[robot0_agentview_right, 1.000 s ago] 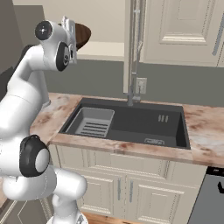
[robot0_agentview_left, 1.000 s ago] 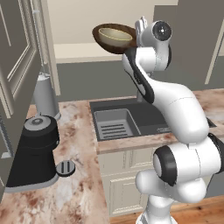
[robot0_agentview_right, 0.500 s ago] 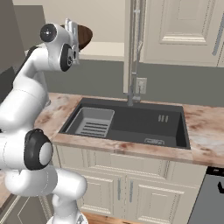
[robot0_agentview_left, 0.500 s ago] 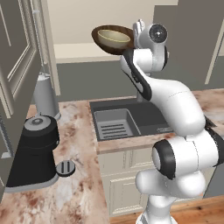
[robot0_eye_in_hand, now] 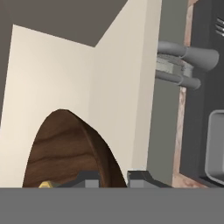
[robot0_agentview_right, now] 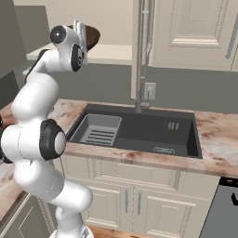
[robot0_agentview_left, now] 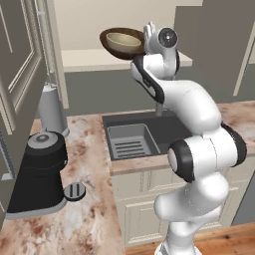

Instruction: Pick up the bowls on the counter and stack them on top of one another in the open cabinet. Place the smaller bowl on top of the larger bowl.

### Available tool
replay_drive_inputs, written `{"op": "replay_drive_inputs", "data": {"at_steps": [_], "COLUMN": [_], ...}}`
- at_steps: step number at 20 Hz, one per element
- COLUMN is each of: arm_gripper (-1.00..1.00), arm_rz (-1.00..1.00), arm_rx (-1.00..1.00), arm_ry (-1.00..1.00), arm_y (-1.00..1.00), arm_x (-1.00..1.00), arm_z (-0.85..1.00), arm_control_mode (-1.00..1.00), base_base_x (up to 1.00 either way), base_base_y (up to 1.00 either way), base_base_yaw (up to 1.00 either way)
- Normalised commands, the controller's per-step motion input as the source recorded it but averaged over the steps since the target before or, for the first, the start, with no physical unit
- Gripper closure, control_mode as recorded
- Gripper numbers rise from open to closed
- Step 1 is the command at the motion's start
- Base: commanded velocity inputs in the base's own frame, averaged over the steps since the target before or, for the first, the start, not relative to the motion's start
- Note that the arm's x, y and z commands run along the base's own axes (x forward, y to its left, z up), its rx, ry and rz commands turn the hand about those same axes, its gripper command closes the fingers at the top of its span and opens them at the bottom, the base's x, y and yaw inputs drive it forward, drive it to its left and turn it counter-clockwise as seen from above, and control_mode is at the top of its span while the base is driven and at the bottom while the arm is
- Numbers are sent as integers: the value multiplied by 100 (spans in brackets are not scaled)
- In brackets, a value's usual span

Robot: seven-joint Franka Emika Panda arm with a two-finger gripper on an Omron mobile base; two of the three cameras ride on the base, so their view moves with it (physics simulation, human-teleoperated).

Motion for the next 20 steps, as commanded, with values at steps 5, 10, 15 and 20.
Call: {"op": "replay_drive_inputs", "data": {"at_steps": [5,10,15,20], "arm_gripper": [100,100,100,100], "arm_rz": [-1,-1,-2,-2], "arm_rx": [0,-1,-3,-2], "arm_ry": [2,6,7,4], "arm_y": [14,12,10,4], "arm_x": [55,53,51,44], "arm_z": [0,-1,-8,-15], "arm_control_mode": [-100,-100,-100,-100], "base_base_x": [0,0,0,0], "base_base_y": [0,0,0,0], "base_base_yaw": [0,0,0,0]}}
